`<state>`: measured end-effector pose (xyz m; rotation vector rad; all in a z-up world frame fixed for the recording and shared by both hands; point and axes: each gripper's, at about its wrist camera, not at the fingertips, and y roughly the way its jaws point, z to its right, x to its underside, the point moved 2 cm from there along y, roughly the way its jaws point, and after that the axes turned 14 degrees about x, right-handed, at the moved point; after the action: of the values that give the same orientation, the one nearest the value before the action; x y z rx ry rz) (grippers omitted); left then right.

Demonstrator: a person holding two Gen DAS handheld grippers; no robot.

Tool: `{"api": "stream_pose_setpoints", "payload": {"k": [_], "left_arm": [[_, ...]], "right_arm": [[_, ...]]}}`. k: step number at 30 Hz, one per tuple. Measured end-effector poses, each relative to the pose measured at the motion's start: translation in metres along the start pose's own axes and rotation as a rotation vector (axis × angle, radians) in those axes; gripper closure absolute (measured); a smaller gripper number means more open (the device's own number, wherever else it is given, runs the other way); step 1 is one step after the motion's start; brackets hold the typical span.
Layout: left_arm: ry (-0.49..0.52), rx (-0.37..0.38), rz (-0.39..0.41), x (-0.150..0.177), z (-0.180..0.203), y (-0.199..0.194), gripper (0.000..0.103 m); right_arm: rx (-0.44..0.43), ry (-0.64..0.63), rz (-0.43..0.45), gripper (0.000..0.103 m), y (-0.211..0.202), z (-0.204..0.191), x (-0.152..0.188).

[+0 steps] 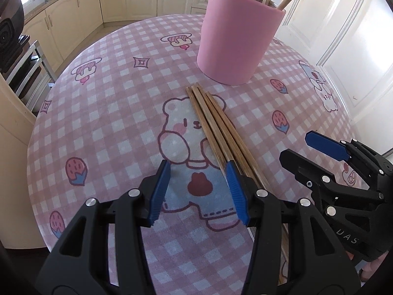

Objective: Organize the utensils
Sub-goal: 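Move both tools down to the remaining chopsticks on the cloth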

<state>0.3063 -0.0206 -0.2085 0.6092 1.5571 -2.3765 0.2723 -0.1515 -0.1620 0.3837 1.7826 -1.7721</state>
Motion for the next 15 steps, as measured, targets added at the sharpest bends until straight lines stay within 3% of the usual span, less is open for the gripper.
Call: {"api": "stream_pose_setpoints", "payload": {"k": [15], "left_arm": [[-0.012,-0.002,-0.021,-0.0051,0.0059,0.0054,0.057]], "right_arm": [[0.005,0.006,-0.003,0.047,0.0016,0.0043,-0.0017]]}}
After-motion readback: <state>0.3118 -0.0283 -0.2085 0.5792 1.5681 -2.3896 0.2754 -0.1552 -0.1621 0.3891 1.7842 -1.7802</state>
